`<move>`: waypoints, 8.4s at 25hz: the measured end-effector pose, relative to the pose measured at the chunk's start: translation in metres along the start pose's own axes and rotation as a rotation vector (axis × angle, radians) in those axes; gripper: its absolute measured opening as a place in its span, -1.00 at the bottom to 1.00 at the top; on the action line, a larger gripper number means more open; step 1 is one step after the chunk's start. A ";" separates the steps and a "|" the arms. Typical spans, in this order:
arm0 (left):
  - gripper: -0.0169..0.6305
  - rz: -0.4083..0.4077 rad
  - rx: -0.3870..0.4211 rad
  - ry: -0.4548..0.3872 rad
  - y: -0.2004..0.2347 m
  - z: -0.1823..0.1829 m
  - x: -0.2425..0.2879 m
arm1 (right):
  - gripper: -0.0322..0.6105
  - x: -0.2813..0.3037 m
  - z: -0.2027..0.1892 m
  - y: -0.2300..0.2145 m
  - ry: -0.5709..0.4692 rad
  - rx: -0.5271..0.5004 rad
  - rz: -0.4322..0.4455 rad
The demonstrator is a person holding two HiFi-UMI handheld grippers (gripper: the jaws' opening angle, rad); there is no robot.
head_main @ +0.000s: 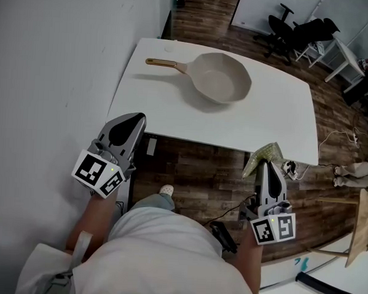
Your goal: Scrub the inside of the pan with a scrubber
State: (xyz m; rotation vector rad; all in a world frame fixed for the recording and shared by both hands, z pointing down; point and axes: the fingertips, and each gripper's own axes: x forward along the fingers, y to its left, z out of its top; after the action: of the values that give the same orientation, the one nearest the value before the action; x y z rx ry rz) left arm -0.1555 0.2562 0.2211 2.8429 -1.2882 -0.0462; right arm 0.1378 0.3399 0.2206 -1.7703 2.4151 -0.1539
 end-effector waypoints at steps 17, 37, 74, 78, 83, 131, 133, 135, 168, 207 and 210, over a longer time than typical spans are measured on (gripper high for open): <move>-0.91 -0.056 -0.016 0.004 0.078 -0.004 0.086 | -0.82 0.100 -0.003 -0.021 -0.007 0.008 -0.047; -0.91 -0.073 -0.032 0.012 0.106 -0.015 0.089 | -0.82 0.119 -0.008 -0.006 -0.005 0.011 -0.065; -0.91 0.044 0.026 -0.065 0.134 0.006 0.196 | -0.82 0.274 -0.002 -0.115 0.003 0.072 0.162; -0.91 0.069 0.050 -0.066 0.134 0.012 0.216 | -0.82 0.287 -0.004 -0.131 0.009 0.088 0.187; -0.91 0.100 0.096 -0.063 0.129 0.017 0.237 | -0.82 0.301 -0.006 -0.153 0.015 0.105 0.221; -0.90 0.031 0.072 0.097 0.204 -0.054 0.299 | -0.82 0.378 -0.041 -0.161 0.127 0.107 0.232; -0.90 0.032 0.058 0.115 0.210 -0.063 0.303 | -0.82 0.384 -0.045 -0.159 0.136 0.111 0.240; -0.90 0.040 0.037 0.133 0.216 -0.073 0.306 | -0.82 0.389 -0.049 -0.159 0.147 0.114 0.249; 0.03 -0.596 0.569 1.003 0.191 -0.264 0.335 | -0.82 0.447 -0.119 -0.161 0.310 0.148 0.280; -0.30 -0.678 0.650 1.206 0.194 -0.304 0.334 | -0.82 0.494 -0.315 -0.187 0.834 -0.085 0.265; -0.30 -0.679 0.652 1.205 0.194 -0.304 0.335 | -0.82 0.493 -0.329 -0.189 0.891 -0.158 0.267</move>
State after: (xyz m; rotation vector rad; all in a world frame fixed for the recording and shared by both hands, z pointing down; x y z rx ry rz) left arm -0.0699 -0.1215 0.5246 2.5655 -0.0540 1.9514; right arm 0.1117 -0.1875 0.5491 -1.6189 3.3044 -0.9127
